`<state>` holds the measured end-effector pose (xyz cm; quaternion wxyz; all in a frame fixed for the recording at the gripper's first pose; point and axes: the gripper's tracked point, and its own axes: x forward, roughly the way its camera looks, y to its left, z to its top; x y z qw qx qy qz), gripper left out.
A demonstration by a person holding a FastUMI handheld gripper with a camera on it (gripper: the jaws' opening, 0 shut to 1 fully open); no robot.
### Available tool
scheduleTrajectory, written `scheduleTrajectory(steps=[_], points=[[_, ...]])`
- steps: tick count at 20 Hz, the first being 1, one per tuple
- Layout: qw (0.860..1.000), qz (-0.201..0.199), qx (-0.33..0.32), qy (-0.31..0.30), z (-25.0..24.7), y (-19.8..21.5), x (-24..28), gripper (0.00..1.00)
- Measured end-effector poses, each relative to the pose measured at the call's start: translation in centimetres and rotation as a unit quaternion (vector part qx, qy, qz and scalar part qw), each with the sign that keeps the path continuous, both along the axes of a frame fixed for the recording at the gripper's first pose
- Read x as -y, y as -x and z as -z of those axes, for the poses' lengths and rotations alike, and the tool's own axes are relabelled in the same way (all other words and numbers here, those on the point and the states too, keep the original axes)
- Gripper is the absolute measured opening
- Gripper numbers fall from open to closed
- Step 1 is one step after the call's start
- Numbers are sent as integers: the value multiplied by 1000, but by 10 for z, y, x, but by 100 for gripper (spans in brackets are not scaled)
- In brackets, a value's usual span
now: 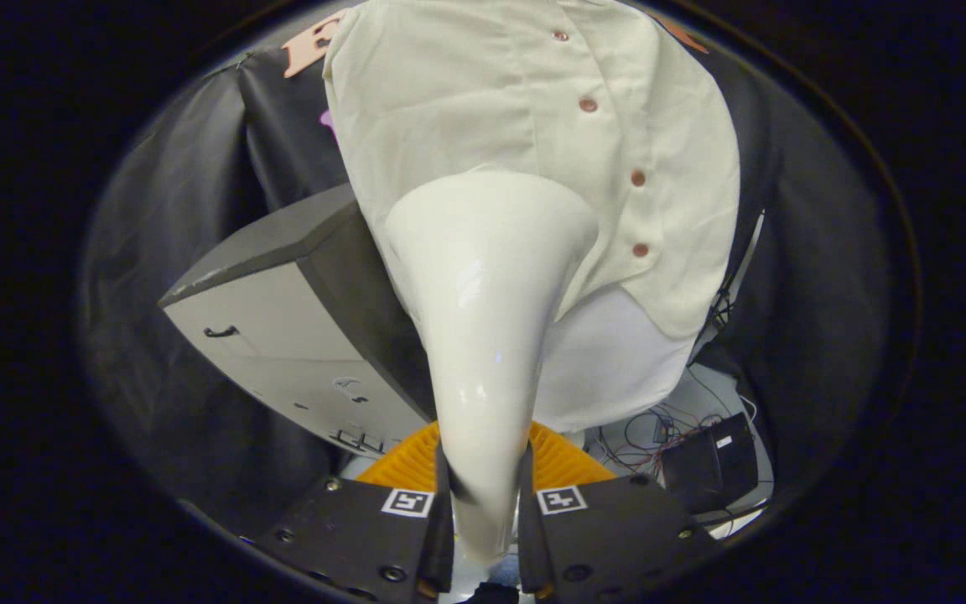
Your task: Iron the clothes twice with a garment steamer, once on the left side and once on the right side.
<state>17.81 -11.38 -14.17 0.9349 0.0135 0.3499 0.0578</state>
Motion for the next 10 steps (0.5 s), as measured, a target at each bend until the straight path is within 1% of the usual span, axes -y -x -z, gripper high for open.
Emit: scheduleTrajectory(steps=[5,10], points=[[998,-6,62,16,-99,-3,17,31],[992,-5,126,28,-177,-19,25,31]])
